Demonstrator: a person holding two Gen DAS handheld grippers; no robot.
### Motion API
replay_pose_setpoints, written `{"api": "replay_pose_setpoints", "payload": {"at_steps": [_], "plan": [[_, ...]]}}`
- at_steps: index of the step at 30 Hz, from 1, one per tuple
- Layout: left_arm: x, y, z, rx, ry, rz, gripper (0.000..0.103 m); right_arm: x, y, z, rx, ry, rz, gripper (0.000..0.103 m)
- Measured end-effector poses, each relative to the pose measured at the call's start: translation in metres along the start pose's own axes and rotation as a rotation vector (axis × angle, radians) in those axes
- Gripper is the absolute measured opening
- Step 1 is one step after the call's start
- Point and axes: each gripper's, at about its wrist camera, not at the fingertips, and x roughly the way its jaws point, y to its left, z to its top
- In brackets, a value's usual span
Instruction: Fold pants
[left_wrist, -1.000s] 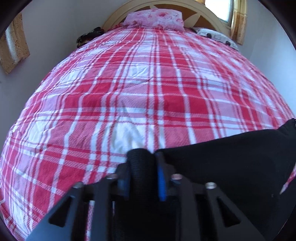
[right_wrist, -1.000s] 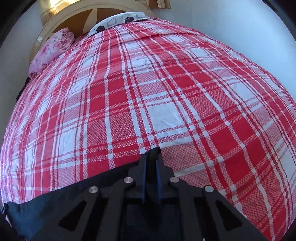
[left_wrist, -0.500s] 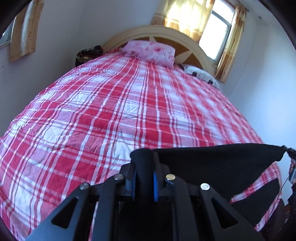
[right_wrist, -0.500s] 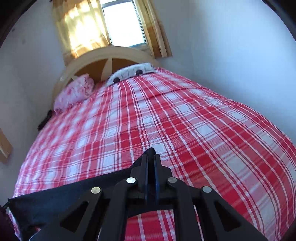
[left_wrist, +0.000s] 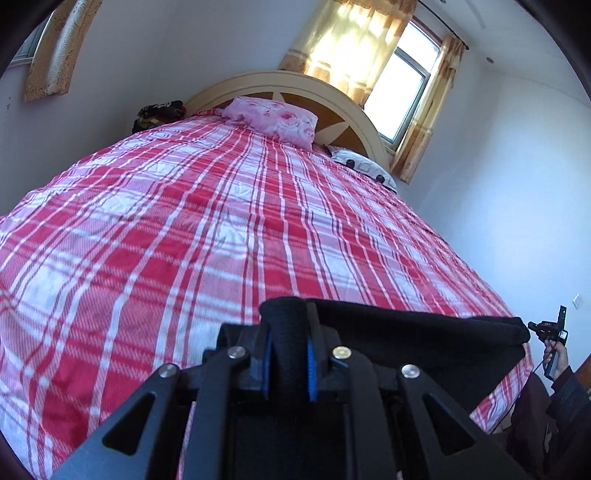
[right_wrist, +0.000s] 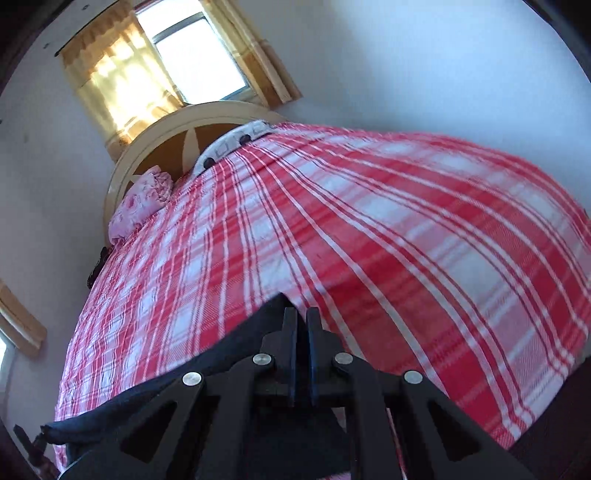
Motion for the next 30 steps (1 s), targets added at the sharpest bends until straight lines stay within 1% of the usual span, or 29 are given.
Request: {"api": "replay_pose_setpoints", "payload": {"at_steps": [1,2,3,4,5,7,8,9,10,12,13,15,16,17,18,19,20,21,22,23,25,26,27,28,30], "plan": [[-0.002,0.001,-0.005,0.002,0.001,-0.002,0.018,-0.001,-0.007,-0.005,0.007,0.004,-0.021,0.006],[-0.004,0.004,-0.011,-0.003,0.002,-0.005,0.021,-0.003,-0.015,-0.009,0.022,0.002,-0.051,0.006],[-0.006,0.006,-0.016,-0.009,0.005,-0.001,0.032,-0.005,-0.022,-0.012,0.038,0.004,-0.065,0.006],[-0.008,0.008,-0.02,-0.012,0.005,0.011,0.038,-0.008,-0.029,-0.014,0.063,0.003,-0.078,0.006],[-0.012,0.01,-0.024,-0.015,-0.003,0.027,0.048,-0.012,-0.035,-0.016,0.082,-0.006,-0.092,0.006],[-0.017,0.015,-0.034,-0.022,0.0,0.027,0.05,-0.022,-0.036,-0.02,0.078,-0.028,-0.119,0.007],[-0.019,0.017,-0.036,-0.025,0.002,0.029,0.053,-0.026,-0.035,-0.021,0.069,-0.036,-0.127,0.007],[-0.022,0.019,-0.04,-0.026,-0.002,0.045,0.056,-0.034,-0.028,-0.023,0.049,-0.058,-0.143,0.007],[-0.024,0.022,-0.042,-0.025,-0.005,0.057,0.058,-0.039,-0.023,-0.025,0.037,-0.076,-0.151,0.007],[-0.029,0.03,-0.047,-0.039,-0.001,0.072,0.058,-0.052,-0.006,-0.028,0.006,-0.114,-0.172,0.007],[-0.031,0.034,-0.049,-0.053,0.001,0.081,0.058,-0.056,0.003,-0.031,-0.01,-0.123,-0.163,0.007],[-0.038,0.039,-0.051,-0.082,-0.006,0.075,0.058,-0.062,0.032,-0.039,-0.067,-0.124,-0.131,0.007],[-0.042,0.038,-0.052,-0.086,-0.016,0.072,0.058,-0.063,0.057,-0.048,-0.12,-0.105,-0.109,0.007],[-0.045,0.036,-0.053,-0.083,-0.02,0.074,0.058,-0.063,0.081,-0.059,-0.173,-0.084,-0.073,0.007],[-0.047,0.033,-0.054,-0.077,-0.022,0.071,0.058,-0.063,0.109,-0.073,-0.24,-0.055,-0.021,0.011],[-0.048,0.028,-0.055,-0.066,-0.023,0.069,0.058,-0.059,0.144,-0.092,-0.324,-0.009,0.038,0.026],[-0.048,0.023,-0.055,-0.057,-0.022,0.076,0.058,-0.056,0.172,-0.111,-0.395,0.033,0.087,0.037],[-0.048,0.019,-0.055,-0.052,-0.017,0.077,0.058,-0.052,0.202,-0.132,-0.47,0.073,0.141,0.057],[-0.048,0.014,-0.056,-0.046,-0.01,0.071,0.058,-0.047,0.234,-0.157,-0.547,0.12,0.206,0.062],[-0.048,0.009,-0.056,-0.038,-0.011,0.067,0.058,-0.042,0.257,-0.178,-0.592,0.164,0.262,0.062],[-0.047,0.0,-0.058,-0.017,-0.011,0.048,0.058,-0.03,0.3,-0.22,-0.632,0.285,0.401,0.062],[-0.045,-0.003,-0.058,-0.007,0.002,0.045,0.061,-0.026,0.316,-0.235,-0.635,0.319,0.436,0.062],[-0.042,-0.006,-0.06,0.011,0.012,0.059,0.062,-0.019,0.331,-0.25,-0.63,0.347,0.456,0.062],[-0.041,-0.009,-0.061,0.028,0.018,0.071,0.062,-0.014,0.339,-0.26,-0.625,0.364,0.462,0.062],[-0.039,-0.011,-0.064,0.052,0.027,0.082,0.062,-0.003,0.349,-0.271,-0.587,0.396,0.467,0.062]]}}
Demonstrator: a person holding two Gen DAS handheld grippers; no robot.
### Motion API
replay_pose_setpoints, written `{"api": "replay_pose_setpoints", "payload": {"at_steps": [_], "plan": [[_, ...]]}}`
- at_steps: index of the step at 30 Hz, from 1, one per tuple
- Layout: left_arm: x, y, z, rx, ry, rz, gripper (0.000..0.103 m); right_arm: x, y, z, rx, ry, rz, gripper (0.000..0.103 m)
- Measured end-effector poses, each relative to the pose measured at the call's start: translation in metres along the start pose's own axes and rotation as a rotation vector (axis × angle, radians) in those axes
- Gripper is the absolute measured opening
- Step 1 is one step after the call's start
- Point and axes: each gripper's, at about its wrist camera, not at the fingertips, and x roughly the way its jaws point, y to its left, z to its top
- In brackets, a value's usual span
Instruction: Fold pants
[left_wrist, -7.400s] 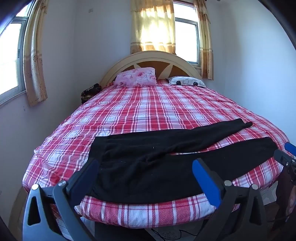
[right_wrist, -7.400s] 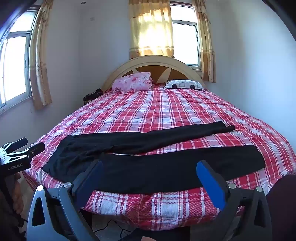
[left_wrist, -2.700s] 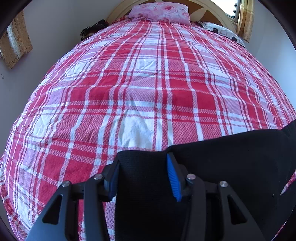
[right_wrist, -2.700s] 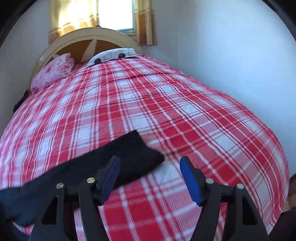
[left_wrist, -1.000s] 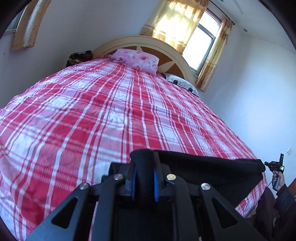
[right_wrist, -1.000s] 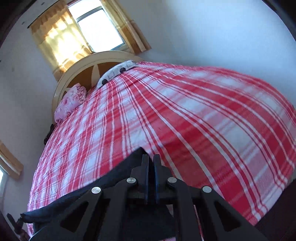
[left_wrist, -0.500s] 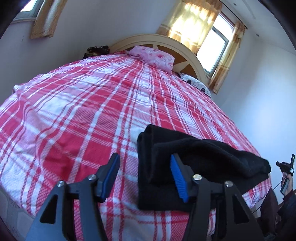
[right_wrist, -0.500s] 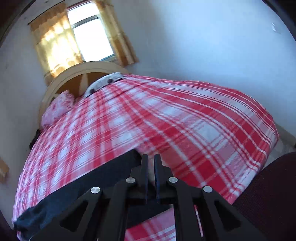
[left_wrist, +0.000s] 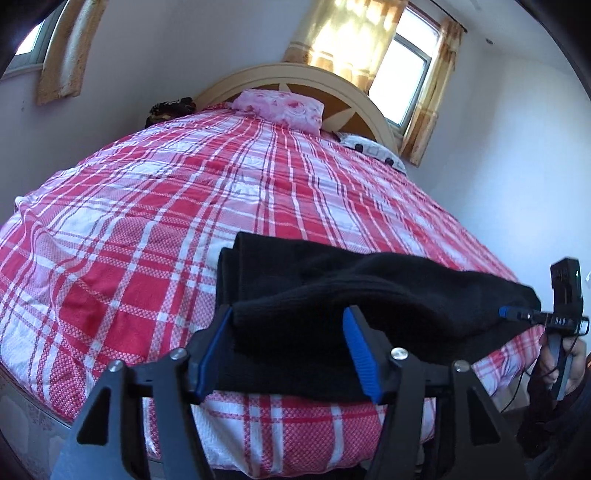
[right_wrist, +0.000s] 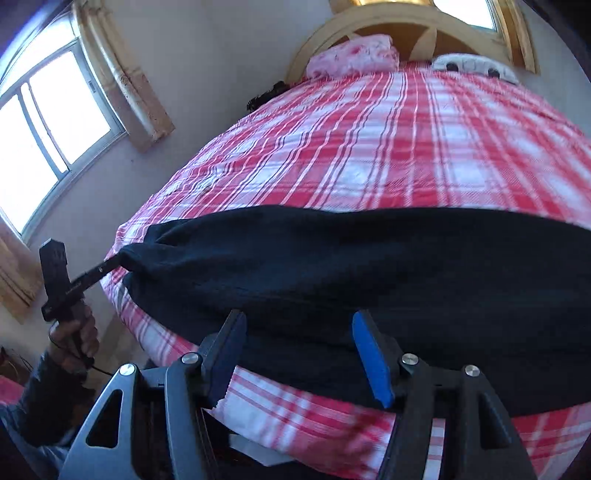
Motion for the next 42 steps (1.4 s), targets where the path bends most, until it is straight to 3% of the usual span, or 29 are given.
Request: {"api": "replay_pose_setpoints", "payload": {"at_steps": [3,6,10,12,18,20,22,24,32,42], "plan": [[0.0,0.004,-0.002,-0.002,0.002,-0.002,0.059,0.006,0.002,-0.002,0.041,-0.006,-0.007,0.062],[-0.002,0.009,-0.001,-0.006,-0.011,-0.018,0.056,0.009,-0.012,-0.004,0.178,0.021,0.093,0.062],[-0.001,0.007,-0.003,-0.002,-0.012,-0.018,0.056,0.011,-0.033,-0.007,0.342,0.039,0.118,0.062],[0.0,0.008,-0.003,-0.008,-0.01,-0.026,0.048,0.012,-0.041,-0.013,0.43,0.045,0.14,0.062],[0.003,0.012,-0.003,-0.026,0.0,-0.027,0.038,0.022,-0.046,-0.023,0.514,0.062,0.132,0.06],[0.003,0.013,-0.004,-0.029,-0.003,-0.026,0.03,0.025,-0.049,-0.025,0.523,0.059,0.144,0.05],[0.004,0.014,-0.004,-0.029,0.001,-0.022,0.026,0.027,-0.057,-0.025,0.557,0.016,0.121,0.021],[0.003,0.016,-0.004,-0.033,-0.001,-0.022,0.018,0.029,-0.065,-0.026,0.59,-0.013,0.123,0.003],[-0.013,0.029,0.01,-0.088,-0.035,-0.068,0.018,-0.027,-0.042,-0.01,0.488,-0.12,0.208,0.002],[-0.011,0.047,-0.021,-0.081,0.053,-0.028,0.018,-0.002,-0.062,-0.051,0.537,0.031,0.146,0.003]]}}
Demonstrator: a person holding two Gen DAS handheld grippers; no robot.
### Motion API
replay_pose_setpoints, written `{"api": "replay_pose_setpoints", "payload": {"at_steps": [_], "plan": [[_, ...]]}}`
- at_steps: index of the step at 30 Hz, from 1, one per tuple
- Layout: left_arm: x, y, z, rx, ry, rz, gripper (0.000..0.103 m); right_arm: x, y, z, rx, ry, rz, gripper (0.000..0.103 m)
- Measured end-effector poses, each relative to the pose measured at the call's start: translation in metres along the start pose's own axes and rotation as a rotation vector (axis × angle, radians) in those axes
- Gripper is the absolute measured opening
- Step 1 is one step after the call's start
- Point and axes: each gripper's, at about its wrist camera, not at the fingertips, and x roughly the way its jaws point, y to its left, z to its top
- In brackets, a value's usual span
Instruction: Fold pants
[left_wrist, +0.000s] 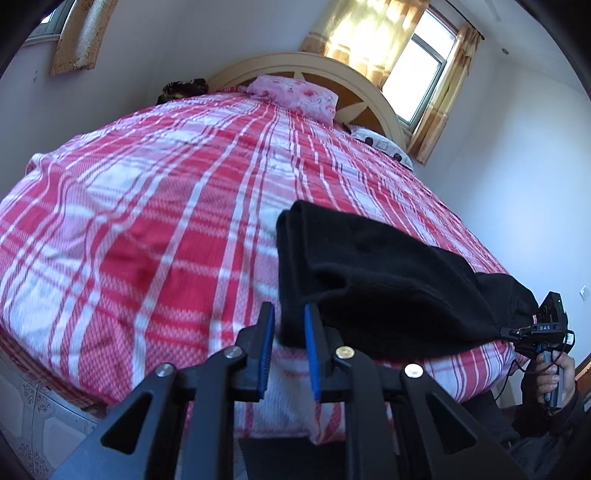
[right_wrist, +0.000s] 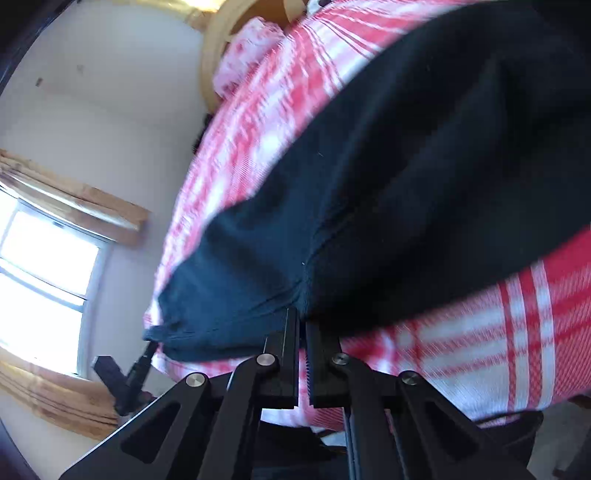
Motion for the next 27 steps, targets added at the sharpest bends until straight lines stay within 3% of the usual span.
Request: {"api": "replay_pose_setpoints", "payload": {"at_steps": [2,4,6,7,14,19,22,25,27], "plan": [[-0.003,0.0,0.002,-0.021,-0.003,-0.016,0.02,0.007,-0.004,-0.007,-0.008,0.015,-0.007,0.003],[-0.007,-0.003,0.007,-0.045,-0.01,-0.04,0.04,0.007,-0.001,-0.008,-0.026,0.003,-0.006,0.003],[-0.014,-0.009,0.01,-0.05,-0.033,-0.07,0.07,0.007,0.002,-0.006,-0.035,-0.01,-0.004,0.003],[-0.017,-0.014,0.012,-0.037,-0.05,-0.07,0.073,0.008,0.002,-0.005,-0.039,-0.013,-0.006,0.003],[-0.022,-0.02,0.013,-0.067,-0.064,-0.073,0.075,0.013,-0.004,-0.01,-0.043,-0.02,-0.009,0.003],[-0.002,-0.019,0.011,-0.166,-0.002,-0.13,0.075,0.014,-0.006,-0.012,-0.062,-0.028,-0.022,0.003],[0.006,-0.023,0.015,-0.184,0.007,-0.14,0.065,0.013,-0.001,-0.014,-0.098,-0.038,-0.046,0.003],[0.012,-0.025,0.019,-0.191,0.006,-0.125,0.044,0.014,0.0,-0.014,-0.106,-0.04,-0.05,0.003],[0.014,-0.025,0.021,-0.188,0.009,-0.116,0.017,0.014,-0.001,-0.013,-0.105,-0.04,-0.05,0.003]]}}
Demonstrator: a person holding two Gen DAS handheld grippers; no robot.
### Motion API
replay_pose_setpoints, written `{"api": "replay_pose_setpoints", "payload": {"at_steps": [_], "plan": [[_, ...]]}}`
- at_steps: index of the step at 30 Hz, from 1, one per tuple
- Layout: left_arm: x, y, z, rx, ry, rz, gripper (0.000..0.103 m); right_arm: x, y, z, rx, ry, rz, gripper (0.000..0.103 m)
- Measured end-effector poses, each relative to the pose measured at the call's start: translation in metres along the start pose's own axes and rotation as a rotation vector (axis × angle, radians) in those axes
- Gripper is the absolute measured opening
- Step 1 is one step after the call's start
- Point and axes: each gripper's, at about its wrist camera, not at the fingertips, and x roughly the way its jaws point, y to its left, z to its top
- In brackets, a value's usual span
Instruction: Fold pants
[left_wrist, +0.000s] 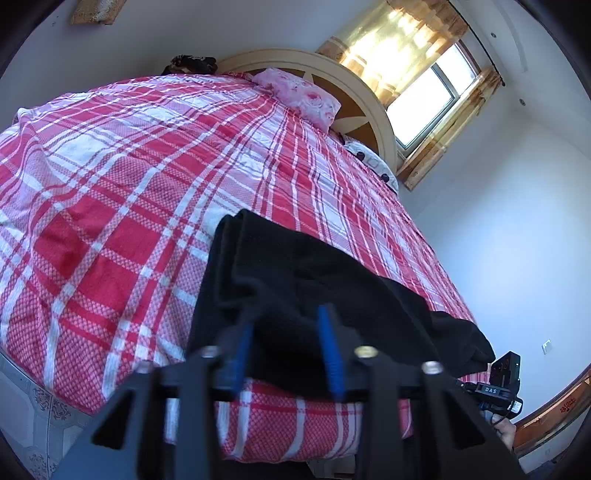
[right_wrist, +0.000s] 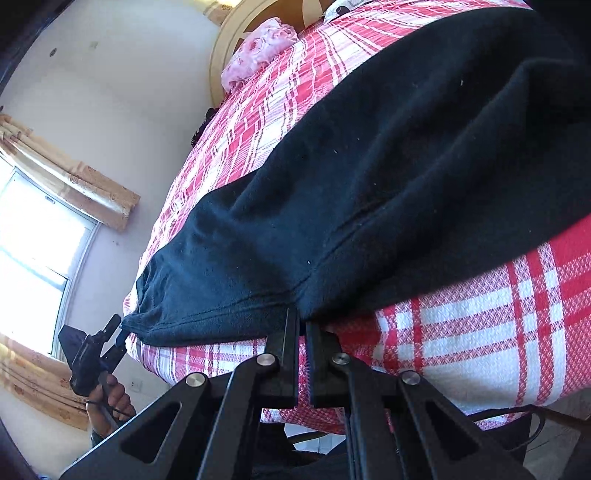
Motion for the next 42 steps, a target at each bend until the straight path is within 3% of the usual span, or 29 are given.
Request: {"api": "replay_pose_setpoints", "payload": {"at_steps": [3,8,15,17,19,21,25,26,31,34,36,39,42], "plan": [[-0.007,0.001,0.002,0.012,-0.03,0.008,0.01,-0.001,0.004,0.0,-0.024,-0.008,-0.012,0.003],[-0.013,0.009,0.001,0.032,-0.047,0.058,0.01,-0.019,0.021,0.001,-0.102,-0.086,0.025,0.003],[-0.003,0.018,-0.009,0.066,-0.019,0.088,0.01,0.004,0.0,-0.011,-0.051,0.004,0.003,0.003],[-0.007,0.013,-0.009,0.098,-0.028,0.123,0.02,0.0,0.004,-0.01,-0.09,-0.002,0.001,0.003],[-0.014,0.012,-0.007,0.117,-0.052,0.196,0.045,-0.007,0.001,-0.004,-0.074,-0.02,0.027,0.005],[-0.023,0.014,-0.005,0.121,-0.081,0.224,0.054,-0.016,-0.009,0.004,-0.038,-0.044,0.02,0.008],[-0.042,0.012,-0.002,0.131,-0.141,0.272,0.055,-0.054,-0.037,0.024,0.02,-0.137,-0.01,0.035],[-0.043,0.01,-0.002,0.136,-0.148,0.276,0.055,-0.066,-0.044,0.029,0.032,-0.164,-0.021,0.036],[-0.027,-0.028,-0.005,0.217,-0.129,0.209,0.055,-0.139,-0.106,0.061,0.181,-0.351,-0.153,0.037],[-0.002,-0.064,-0.014,0.284,-0.078,0.134,0.066,-0.171,-0.144,0.076,0.297,-0.446,-0.199,0.037],[0.015,-0.089,-0.02,0.338,-0.05,0.092,0.066,-0.187,-0.167,0.086,0.357,-0.514,-0.24,0.037],[0.044,-0.113,-0.023,0.38,-0.004,0.056,0.066,-0.198,-0.191,0.1,0.413,-0.57,-0.246,0.037],[0.072,-0.115,-0.021,0.368,0.05,0.068,0.066,-0.192,-0.206,0.114,0.451,-0.571,-0.26,0.037]]}}
